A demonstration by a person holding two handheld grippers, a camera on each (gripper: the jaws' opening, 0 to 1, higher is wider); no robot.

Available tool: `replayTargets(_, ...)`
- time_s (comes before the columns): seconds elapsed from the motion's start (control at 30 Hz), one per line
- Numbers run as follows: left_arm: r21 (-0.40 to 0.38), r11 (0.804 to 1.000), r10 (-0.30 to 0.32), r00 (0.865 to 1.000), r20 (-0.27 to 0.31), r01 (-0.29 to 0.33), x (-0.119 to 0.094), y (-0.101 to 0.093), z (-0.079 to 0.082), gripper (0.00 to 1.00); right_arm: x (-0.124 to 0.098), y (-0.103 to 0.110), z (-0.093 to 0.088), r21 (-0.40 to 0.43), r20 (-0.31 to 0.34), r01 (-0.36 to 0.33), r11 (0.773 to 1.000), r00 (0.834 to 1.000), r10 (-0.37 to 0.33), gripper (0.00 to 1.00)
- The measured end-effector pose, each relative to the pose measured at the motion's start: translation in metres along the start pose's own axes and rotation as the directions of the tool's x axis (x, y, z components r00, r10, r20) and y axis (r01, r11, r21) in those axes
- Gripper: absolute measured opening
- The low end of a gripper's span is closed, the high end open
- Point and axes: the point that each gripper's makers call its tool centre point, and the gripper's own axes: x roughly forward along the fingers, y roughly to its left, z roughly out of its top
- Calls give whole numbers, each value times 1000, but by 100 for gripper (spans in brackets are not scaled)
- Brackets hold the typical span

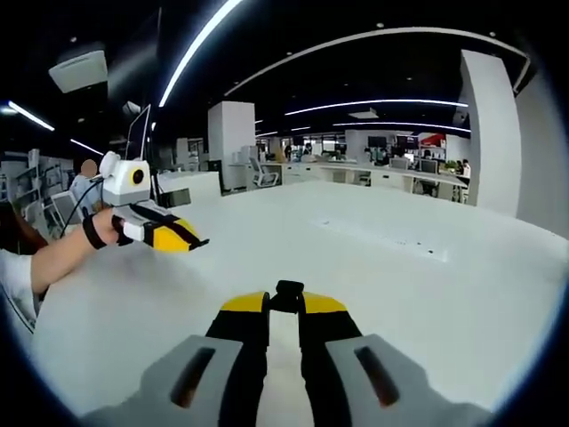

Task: Snap the two parts of the plastic buckle together until the buckle closes and remains connected.

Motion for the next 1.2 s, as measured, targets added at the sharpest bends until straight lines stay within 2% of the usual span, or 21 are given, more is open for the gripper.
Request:
replayTargets(0.4, 71, 996, -58, 998, -13, 59, -1, -11, 2, 11, 3, 15, 8, -34, 2, -89, 995, 996, 89, 12)
replayTargets(0.53, 106, 989, -100, 995, -23, 102, 0, -22, 1, 11, 4, 22, 9, -53, -6, -115, 992, 993, 115, 12)
replayTargets(0.57, 132, 982, -130, 991, -36, 134, 0, -28, 0, 11, 4, 23, 9, -56, -6, -120, 991, 993, 120, 12)
replayTargets(0.7, 158, 975, -150, 988, -46, 156, 1, -36, -1, 11, 4, 26, 9, -57, -11, -140, 988, 990, 140, 12)
replayTargets(1.07, 180, 968, -166, 984, -68, 176, 5, -21, 2, 11, 4, 33, 5, -68, -31, -182, 981, 983, 180, 12)
replayTargets(1.2, 189, 960, -193, 977, -89, 207, 5, -26, -1, 11, 4, 38, 2, -75, -51, -214, 974, 976, 210, 12)
